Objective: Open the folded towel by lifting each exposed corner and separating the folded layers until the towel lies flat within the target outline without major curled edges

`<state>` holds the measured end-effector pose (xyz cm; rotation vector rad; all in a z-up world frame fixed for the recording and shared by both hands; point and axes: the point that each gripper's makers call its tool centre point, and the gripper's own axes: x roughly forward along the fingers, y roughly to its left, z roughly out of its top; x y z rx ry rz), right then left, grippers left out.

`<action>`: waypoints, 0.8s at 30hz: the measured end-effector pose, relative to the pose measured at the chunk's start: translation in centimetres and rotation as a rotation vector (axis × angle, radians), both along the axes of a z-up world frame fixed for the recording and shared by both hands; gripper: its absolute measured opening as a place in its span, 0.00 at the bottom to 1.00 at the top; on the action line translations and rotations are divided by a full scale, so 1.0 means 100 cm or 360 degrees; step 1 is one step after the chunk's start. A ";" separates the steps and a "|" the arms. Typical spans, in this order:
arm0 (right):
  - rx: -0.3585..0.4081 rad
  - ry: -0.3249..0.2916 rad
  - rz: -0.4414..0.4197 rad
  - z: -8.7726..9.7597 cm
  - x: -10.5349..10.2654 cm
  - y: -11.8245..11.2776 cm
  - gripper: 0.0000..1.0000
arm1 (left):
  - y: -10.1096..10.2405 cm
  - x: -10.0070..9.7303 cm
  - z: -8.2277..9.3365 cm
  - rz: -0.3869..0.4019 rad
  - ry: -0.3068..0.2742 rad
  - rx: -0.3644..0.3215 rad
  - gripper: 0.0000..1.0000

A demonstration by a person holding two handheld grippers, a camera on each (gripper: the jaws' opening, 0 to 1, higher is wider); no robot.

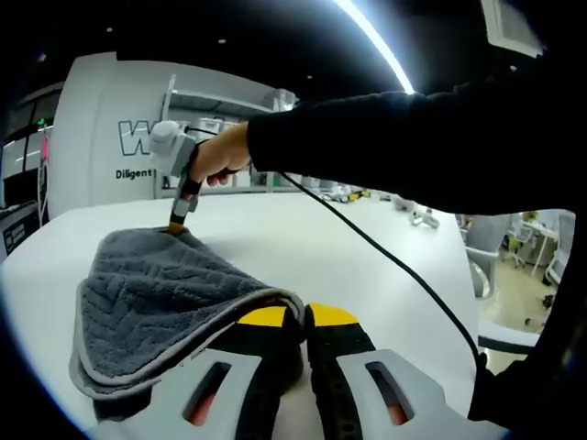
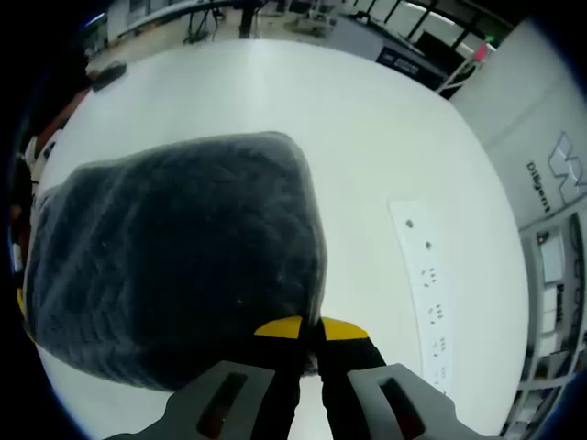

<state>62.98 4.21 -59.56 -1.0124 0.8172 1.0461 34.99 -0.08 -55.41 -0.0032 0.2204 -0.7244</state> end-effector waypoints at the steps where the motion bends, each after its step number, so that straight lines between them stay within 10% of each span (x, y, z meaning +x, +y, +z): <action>1: -0.0001 -0.0002 0.0001 0.000 0.000 0.000 0.02 | 0.000 0.000 0.000 -0.0001 -0.0010 0.0005 0.07; 13: -0.0013 -0.0020 -0.0019 0.002 0.007 -0.002 0.10 | 0.009 -0.001 -0.002 0.0037 -0.0056 0.0106 0.25; 24: 0.0008 -0.0164 -0.0058 0.022 0.024 -0.012 0.64 | 0.013 -0.005 0.009 0.0072 -0.0134 0.0092 0.75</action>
